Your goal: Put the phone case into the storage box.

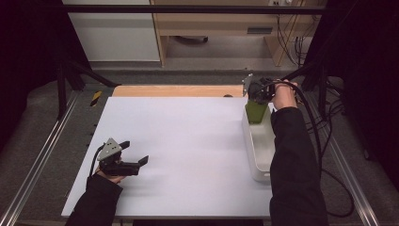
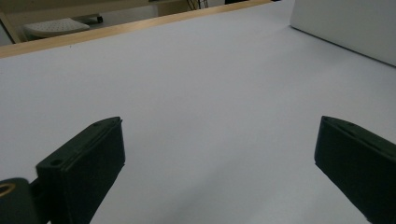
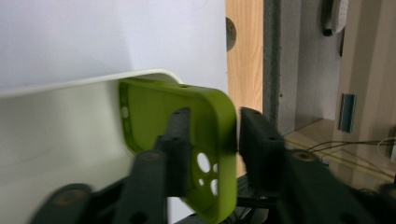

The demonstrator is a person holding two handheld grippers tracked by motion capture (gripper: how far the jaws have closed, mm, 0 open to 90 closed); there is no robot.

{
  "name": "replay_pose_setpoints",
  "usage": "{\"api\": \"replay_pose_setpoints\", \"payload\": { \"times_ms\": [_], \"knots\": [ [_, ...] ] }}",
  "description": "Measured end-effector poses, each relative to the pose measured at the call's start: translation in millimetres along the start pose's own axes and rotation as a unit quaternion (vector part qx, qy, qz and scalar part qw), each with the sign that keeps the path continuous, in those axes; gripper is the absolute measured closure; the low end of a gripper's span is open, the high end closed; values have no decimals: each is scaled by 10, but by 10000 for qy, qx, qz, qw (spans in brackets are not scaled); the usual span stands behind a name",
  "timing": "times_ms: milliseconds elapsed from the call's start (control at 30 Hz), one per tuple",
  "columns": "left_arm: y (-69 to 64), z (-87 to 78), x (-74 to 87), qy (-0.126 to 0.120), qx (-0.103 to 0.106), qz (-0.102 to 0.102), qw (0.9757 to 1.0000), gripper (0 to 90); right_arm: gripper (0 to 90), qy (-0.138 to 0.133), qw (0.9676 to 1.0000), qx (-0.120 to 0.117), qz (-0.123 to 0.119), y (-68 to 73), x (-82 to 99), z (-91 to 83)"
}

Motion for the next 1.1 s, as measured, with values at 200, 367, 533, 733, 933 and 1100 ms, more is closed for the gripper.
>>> {"api": "replay_pose_setpoints", "payload": {
  "times_ms": [200,367,533,733,933,1100],
  "knots": [
    [-1,-2,0,3,-6,7,10000,14,397,-146,9993,100,343,-25,-43,-26],
    [-1,-3,1,7,-15,11,10000,14,313,-436,9951,610,652,-70,-125,-98],
    [0,0,8,26,-29,15,10000,14,198,-928,9879,461,1150,-28,-203,-209],
    [-5,3,10,40,-34,36,10000,14,79,-1416,9741,396,1720,14,-237,-323],
    [-9,-4,2,16,-46,33,10000,14,57,-1940,9556,269,2203,64,-317,-459],
    [-14,-4,2,20,-43,34,10000,14,50,-2253,9454,151,2350,128,-419,-569]
  ]
}}
Point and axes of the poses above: each handheld gripper's, and its own axes: z roughly forward along the jaws, x roughly out of its underside, y roughly to its left, the point moved 10 cm from there along z, roughly forward along the jaws, and after that the axes turned 2 degrees about x, right-handed, at the moved point
